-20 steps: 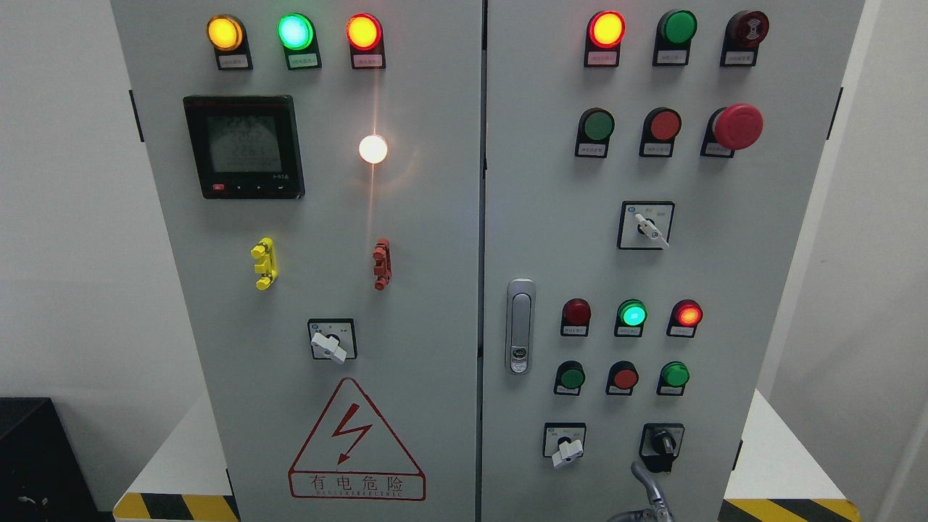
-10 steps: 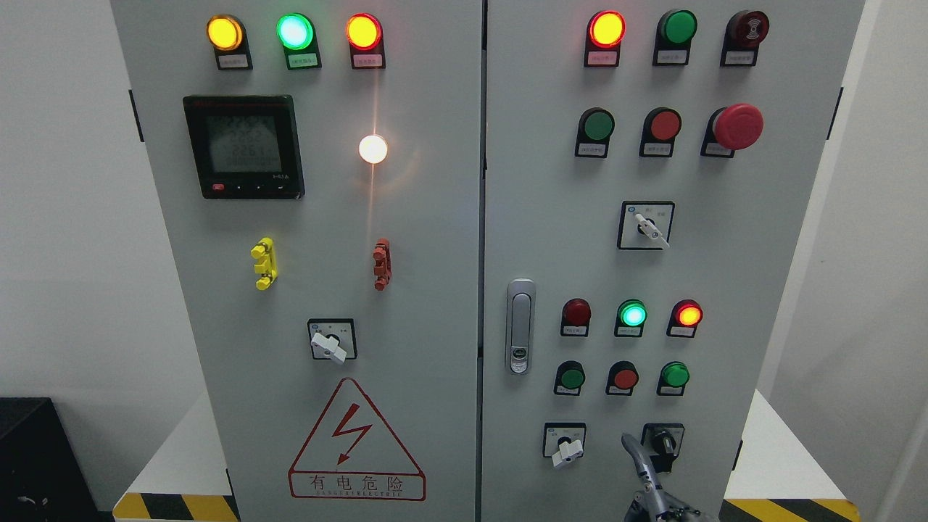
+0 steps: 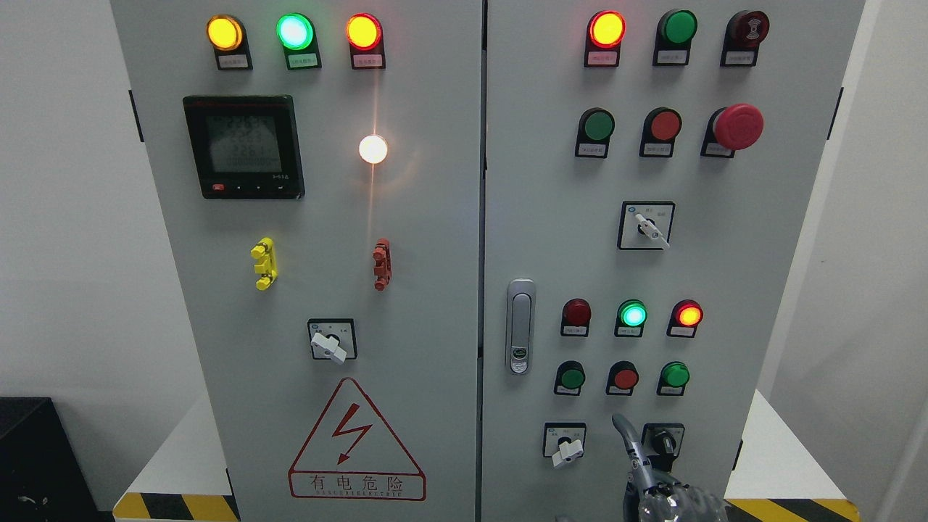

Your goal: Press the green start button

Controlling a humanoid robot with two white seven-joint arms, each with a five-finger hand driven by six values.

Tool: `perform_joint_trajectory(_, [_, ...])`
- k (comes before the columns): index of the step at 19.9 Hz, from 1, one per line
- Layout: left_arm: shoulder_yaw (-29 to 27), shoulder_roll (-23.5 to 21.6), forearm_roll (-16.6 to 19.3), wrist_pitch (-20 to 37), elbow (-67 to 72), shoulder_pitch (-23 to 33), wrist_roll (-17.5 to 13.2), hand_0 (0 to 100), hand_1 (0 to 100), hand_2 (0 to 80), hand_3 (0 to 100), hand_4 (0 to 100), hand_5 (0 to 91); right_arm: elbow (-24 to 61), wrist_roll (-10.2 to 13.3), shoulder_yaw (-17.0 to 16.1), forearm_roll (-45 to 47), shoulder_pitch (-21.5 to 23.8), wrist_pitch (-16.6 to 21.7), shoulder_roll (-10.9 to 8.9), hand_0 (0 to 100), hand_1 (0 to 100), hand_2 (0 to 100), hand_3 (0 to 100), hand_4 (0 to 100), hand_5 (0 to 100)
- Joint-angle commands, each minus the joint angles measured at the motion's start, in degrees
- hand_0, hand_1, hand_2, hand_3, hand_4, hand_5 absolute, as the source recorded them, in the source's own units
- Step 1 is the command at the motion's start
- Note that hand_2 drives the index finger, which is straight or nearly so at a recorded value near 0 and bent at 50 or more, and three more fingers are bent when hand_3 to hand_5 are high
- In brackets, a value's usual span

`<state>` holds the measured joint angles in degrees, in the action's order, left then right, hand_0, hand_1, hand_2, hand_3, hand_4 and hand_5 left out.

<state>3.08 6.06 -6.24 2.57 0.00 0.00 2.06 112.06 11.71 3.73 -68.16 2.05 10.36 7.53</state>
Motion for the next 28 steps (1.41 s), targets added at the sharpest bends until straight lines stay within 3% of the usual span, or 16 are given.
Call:
perform_joint_trajectory(1, [0.00, -0.08, 0.00, -0.02, -1.58, -1.32, -0.04, 12, 56, 0.0, 0, 0, 0.0, -6.50, -0.20, -0.65, -1.01, -3.63, -0.16, 0.11, 21, 31, 0, 97, 91, 100])
perform_joint_trajectory(28, [0.00, 0.00, 0.00, -0.02, -1.58, -1.32, -0.04, 12, 56, 0.0, 0, 0, 0.0, -18.98, -0.64, -0.04, -1.01, -13.21, -0.16, 0.38, 25, 31, 0, 98, 91, 100])
